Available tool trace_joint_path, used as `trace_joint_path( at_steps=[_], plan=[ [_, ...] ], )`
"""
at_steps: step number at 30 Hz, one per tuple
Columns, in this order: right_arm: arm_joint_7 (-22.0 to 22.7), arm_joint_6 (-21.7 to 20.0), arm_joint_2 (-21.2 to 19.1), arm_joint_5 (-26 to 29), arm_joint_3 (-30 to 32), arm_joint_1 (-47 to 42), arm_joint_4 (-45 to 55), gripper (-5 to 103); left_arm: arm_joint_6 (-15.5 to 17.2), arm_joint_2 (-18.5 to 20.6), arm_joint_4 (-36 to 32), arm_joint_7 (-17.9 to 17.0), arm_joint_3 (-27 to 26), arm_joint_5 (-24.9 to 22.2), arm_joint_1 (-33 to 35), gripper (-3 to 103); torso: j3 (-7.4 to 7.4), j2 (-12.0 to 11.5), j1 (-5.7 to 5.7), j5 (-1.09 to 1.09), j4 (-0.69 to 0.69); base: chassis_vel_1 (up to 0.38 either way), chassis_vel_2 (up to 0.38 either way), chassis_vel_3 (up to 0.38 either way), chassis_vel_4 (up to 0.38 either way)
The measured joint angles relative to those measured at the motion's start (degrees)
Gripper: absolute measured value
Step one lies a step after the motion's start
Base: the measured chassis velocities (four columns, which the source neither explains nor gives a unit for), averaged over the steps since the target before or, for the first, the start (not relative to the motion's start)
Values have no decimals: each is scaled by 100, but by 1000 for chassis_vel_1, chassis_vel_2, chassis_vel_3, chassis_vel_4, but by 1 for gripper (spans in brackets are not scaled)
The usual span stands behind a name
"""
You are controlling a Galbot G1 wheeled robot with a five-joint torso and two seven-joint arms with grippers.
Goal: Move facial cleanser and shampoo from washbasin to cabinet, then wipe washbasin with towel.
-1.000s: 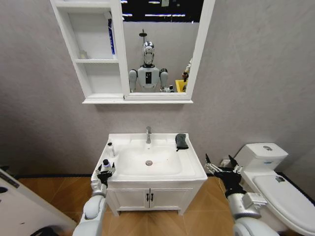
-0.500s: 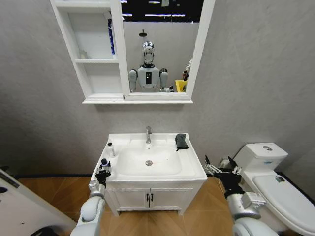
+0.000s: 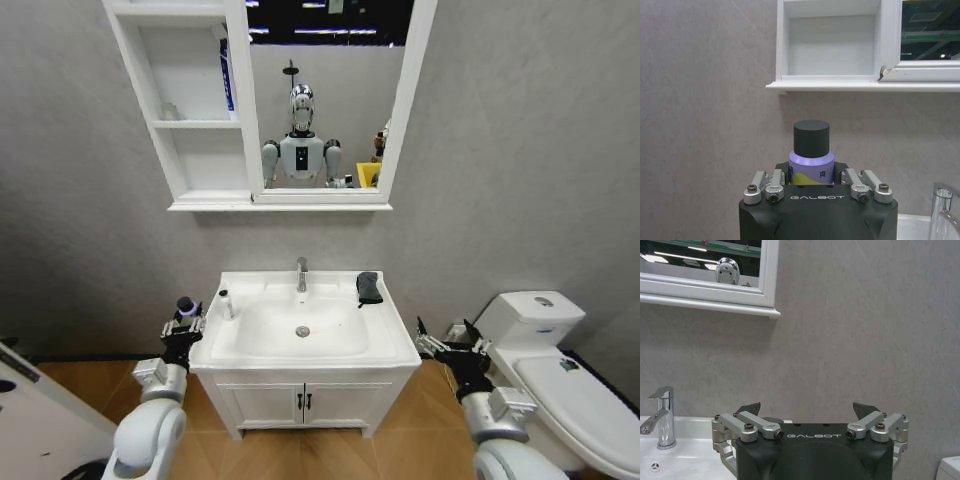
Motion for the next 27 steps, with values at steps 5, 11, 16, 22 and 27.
trace_joint_path(
  at_steps=[5,11,16,22,27],
  plan=[
    [-18,17,-8,-6,1,-23,2,100,4,-70,-27,-8,4,21,69,43,0,0,0,-1,0,-11,21,19,-12],
    [-45,53,7,-19,-14,-76,12,100,-26,-122,3,-1,5,68,134,43,1,0,2,0,0,-73,63,73,-73],
    [-51,113,18,-46,-62,-48,-31,100,-40,-116,0,5,-1,69,134,43,1,0,2,0,0,-62,78,72,-72],
    [-57,91,20,-94,-69,-43,-96,100,-44,-114,-17,18,20,63,112,43,1,-1,2,0,0,-17,33,15,-23],
    [-68,73,18,-97,-69,-37,-116,100,-44,-114,-30,23,30,59,103,43,1,0,0,0,0,0,0,0,0]
  ],
)
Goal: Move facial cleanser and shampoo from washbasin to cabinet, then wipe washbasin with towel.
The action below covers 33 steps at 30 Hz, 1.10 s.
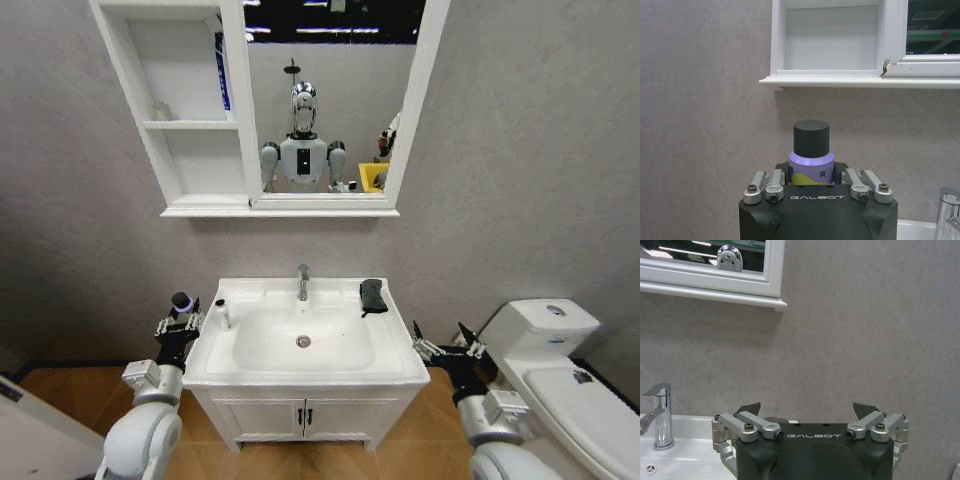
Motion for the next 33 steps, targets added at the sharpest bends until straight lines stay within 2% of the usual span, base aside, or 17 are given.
trace_joint_path(
  at_steps=[13,16,17,19,20,21,23,25,27,29,30,32,33],
  plan=[
    [-46,-4,15,-6,-16,-16,-13,100,-4,-33,-24,8,6,7,29,43,0,0,0,0,0,-36,37,41,-32],
    [-47,41,20,-7,-12,-32,-10,100,-9,-51,-30,14,8,14,44,43,0,0,1,-1,0,-126,128,122,-134],
    [-37,169,23,-2,-13,-32,-45,100,6,6,-137,20,22,-40,48,43,1,-2,8,0,0,-129,83,98,-78],
    [-32,208,28,4,-13,-48,-64,100,190,327,-345,-54,50,-304,-53,43,2,-3,8,-1,0,-51,59,64,-29],
    [-31,229,41,5,-12,-53,-74,100,392,598,-471,-199,56,-597,-186,43,1,-2,4,0,1,0,0,0,0],
    [-31,229,41,5,-12,-53,-74,100,392,598,-471,-199,56,-597,-186,43,1,-2,4,0,1,0,0,0,0],
    [-29,279,80,0,-16,-68,-97,100,823,1071,-636,-515,43,-1203,-537,43,-1,0,-2,-1,0,30,-16,-21,10],
    [-27,307,95,-5,-17,-77,-109,100,948,1203,-680,-595,23,-1379,-638,43,-1,1,-2,-1,0,0,0,0,0],
    [-26,363,110,-26,-16,-108,-139,100,1304,1532,-822,-761,-59,-1923,-894,43,-1,1,-3,-2,0,0,0,0,0],
    [-26,414,107,-48,-11,-134,-185,100,1921,2103,-932,-1132,-158,-2938,-1377,43,0,1,-3,-3,3,0,0,0,0],
    [-26,414,107,-48,-11,-134,-185,100,1921,2103,-932,-1132,-158,-2938,-1377,43,0,1,-3,-3,3,0,0,0,0],
    [-25,468,97,-66,-10,-133,-249,100,2363,2815,-772,-1461,-130,-3860,-2158,43,0,0,1,-2,1,0,0,0,0],
    [-25,468,97,-66,-10,-133,-249,100,2363,2815,-772,-1461,-130,-3860,-2158,43,0,0,1,-2,1,0,0,0,0]
  ],
)
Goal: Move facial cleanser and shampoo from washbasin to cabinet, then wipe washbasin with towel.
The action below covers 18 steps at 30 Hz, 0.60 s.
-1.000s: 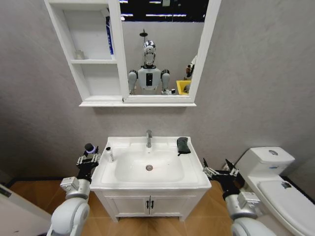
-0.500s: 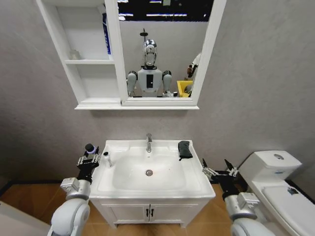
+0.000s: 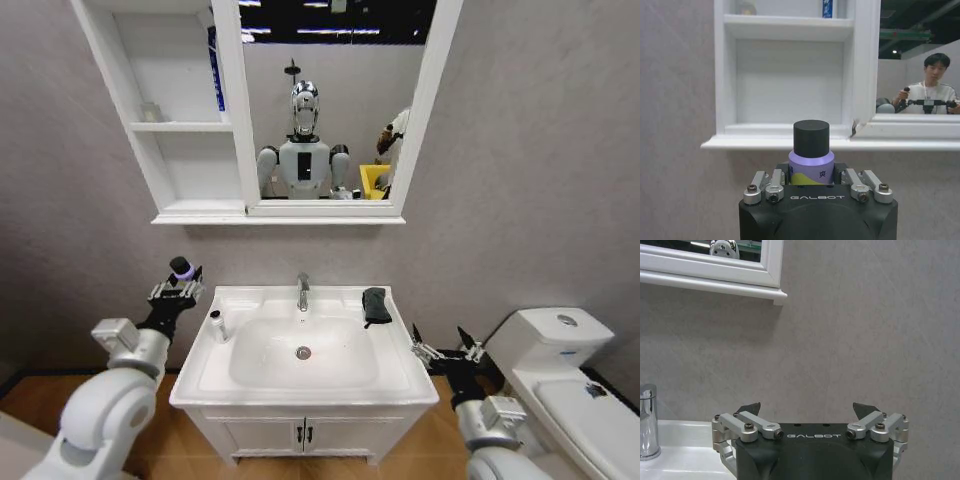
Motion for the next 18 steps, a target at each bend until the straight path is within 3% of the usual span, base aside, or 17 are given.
trace_joint_path(
  at_steps=[3,4,6,7,9,10,12,13,18],
  plan=[
    [1,35,7,-11,2,0,-40,100,352,885,807,-343,420,-1280,-1614,43,1,-1,3,2,-2,0,0,0,0],
    [1,35,7,-11,2,0,-40,100,352,885,807,-343,420,-1280,-1614,43,1,-1,3,2,-2,0,0,0,0],
    [2,53,22,-8,32,-3,-46,100,410,1152,1514,-300,896,-1514,-2649,43,1,-1,2,1,-1,0,0,0,0],
    [2,53,22,-8,32,-3,-46,100,410,1152,1514,-300,896,-1514,-2649,43,1,-1,2,1,-1,0,0,0,0],
    [5,67,27,3,62,-12,-67,100,409,1211,2163,-130,1396,-1521,-3588,43,0,-1,2,2,1,0,0,0,0],
    [5,67,27,3,62,-12,-67,100,409,1211,2163,-130,1396,-1521,-3588,43,0,-1,2,2,1,0,0,0,0],
    [6,85,30,14,105,-47,-94,100,406,1130,2795,71,1913,-1425,-4385,43,1,-1,1,1,0,0,0,0,0],
    [6,85,30,14,105,-47,-94,100,406,1130,2795,71,1913,-1425,-4385,43,1,-1,1,1,0,0,0,0,0],
    [10,169,64,93,206,-108,-142,100,427,771,3789,237,2926,-1248,-5471,43,1,-1,2,2,-2,0,0,0,0]
  ],
)
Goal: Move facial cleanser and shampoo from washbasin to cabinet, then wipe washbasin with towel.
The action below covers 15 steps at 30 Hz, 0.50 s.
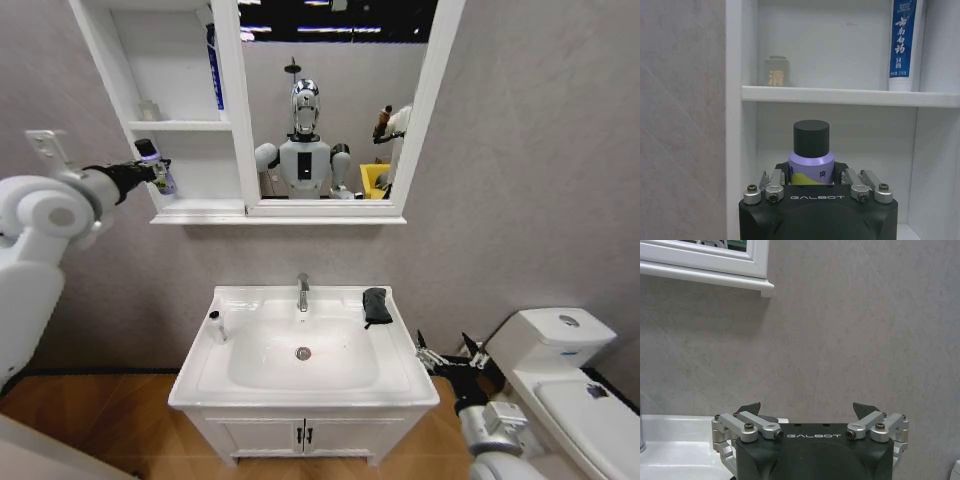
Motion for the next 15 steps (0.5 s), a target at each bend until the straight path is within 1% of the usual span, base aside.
trace_joint_path(
  at_steps=[1,2,3,4,6,7,9,10,12,15],
  plan=[
    [0,0,0,0,0,0,0,100,0,0,0,0,0,0,0,43,0,0,0,0,0,0,0,0,0],
    [8,18,10,23,24,-5,-9,100,22,-107,166,6,181,23,-166,43,0,0,0,0,0,0,0,0,0],
    [8,18,10,23,24,-5,-9,100,22,-107,166,6,181,23,-166,43,0,0,0,0,0,0,0,0,0],
    [13,26,11,33,36,-6,-13,100,34,-178,272,15,294,56,-273,43,0,0,0,0,0,0,0,0,0],
    [28,61,14,47,54,2,-44,100,45,-364,540,73,511,242,-521,43,-1,0,-2,1,1,0,0,0,0],
    [28,61,14,47,54,2,-44,100,45,-364,540,73,511,242,-521,43,-1,0,-2,1,1,0,0,0,0],
    [49,97,28,52,58,12,-72,100,46,-541,768,134,614,472,-640,43,-1,0,-2,1,1,0,0,0,0],
    [49,97,28,52,58,12,-72,100,46,-541,768,134,614,472,-640,43,-1,0,-2,1,1,0,0,0,0],
    [85,114,32,97,95,34,-90,100,76,-674,937,151,636,658,-647,43,-1,0,-1,1,1,0,0,0,0],
    [107,115,13,124,125,61,-105,100,91,-732,1008,152,636,782,-616,43,-1,0,-1,1,2,0,0,0,0]
  ],
)
